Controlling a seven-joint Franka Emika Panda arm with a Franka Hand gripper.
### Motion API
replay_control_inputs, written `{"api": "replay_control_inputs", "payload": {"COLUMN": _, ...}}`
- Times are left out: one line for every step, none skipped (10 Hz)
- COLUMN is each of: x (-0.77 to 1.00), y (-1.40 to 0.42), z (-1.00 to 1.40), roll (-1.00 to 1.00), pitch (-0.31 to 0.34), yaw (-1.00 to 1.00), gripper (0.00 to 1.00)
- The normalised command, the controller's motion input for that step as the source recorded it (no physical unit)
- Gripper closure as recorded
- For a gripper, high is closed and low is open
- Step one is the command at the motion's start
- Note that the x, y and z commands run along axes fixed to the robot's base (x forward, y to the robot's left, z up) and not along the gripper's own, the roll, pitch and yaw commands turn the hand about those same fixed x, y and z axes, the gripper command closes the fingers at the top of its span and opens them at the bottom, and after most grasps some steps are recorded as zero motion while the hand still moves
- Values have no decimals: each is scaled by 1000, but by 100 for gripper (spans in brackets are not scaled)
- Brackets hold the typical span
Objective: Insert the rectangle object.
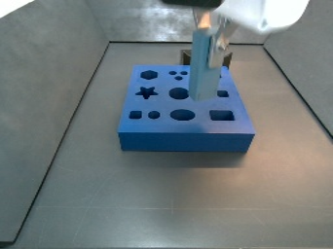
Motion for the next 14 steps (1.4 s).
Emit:
{"api": "replay_control_inputs", "payload": {"x": 414, "y": -94, "z": -494, "roll": 71, "pitch": -23, "yaw": -700, "gripper": 100}}
{"api": "replay_control_inputs", "payload": {"x": 589, "y": -123, "z": -526, "roll": 87, "pitch": -19, "yaw": -529, "gripper": 100}}
{"api": "replay_control_inputs", "payload": {"x": 657, "y": -131, "z": -546, "roll": 100, "pitch": -13, "yaw": -451, "gripper": 100}}
{"api": "replay_control_inputs", "payload": {"x": 706, "y": -49, "z": -409, "roll": 147, "pitch": -13, "yaw": -426, "gripper": 100}}
{"api": "replay_control_inputs", "payload": {"x": 506, "y": 0, "z": -214, "roll": 107, "pitch": -7, "yaw": -603, "gripper": 100}}
{"api": "replay_control_inputs", "payload": {"x": 326, "y": 77, "z": -57, "roll": 90, "pitch": -23, "yaw": -777, "gripper": 100}}
{"api": "replay_control_inputs", "payload": {"x": 343, "y": 131, "z": 0, "roll": 74, "pitch": 0, "yaw": -737, "gripper": 100}}
{"api": "replay_control_inputs", "payload": {"x": 409, "y": 123, "z": -89, "roll": 53, "pitch": 49, "yaw": -446, "gripper": 100}}
{"api": "replay_control_inputs", "payload": {"x": 0, "y": 71, "z": -309, "roll": 0, "pitch": 0, "yaw": -51, "gripper": 100}}
{"api": "replay_control_inputs", "payload": {"x": -166, "y": 117, "z": -400, "roll": 63, "pitch": 0, "yaw": 0, "gripper": 100}}
{"api": "replay_control_inputs", "payload": {"x": -429, "y": 177, "z": -320, "roll": 37, "pitch": 0, "yaw": -157, "gripper": 100}}
{"api": "replay_control_inputs", "payload": {"x": -434, "y": 80, "z": -314, "roll": 23, "pitch": 0, "yaw": -237, "gripper": 100}}
{"api": "replay_control_inputs", "payload": {"x": -363, "y": 0, "z": -297, "roll": 0, "pitch": 9, "yaw": -249, "gripper": 100}}
{"api": "replay_control_inputs", "payload": {"x": 0, "y": -151, "z": -331, "roll": -21, "pitch": 90, "yaw": -397, "gripper": 100}}
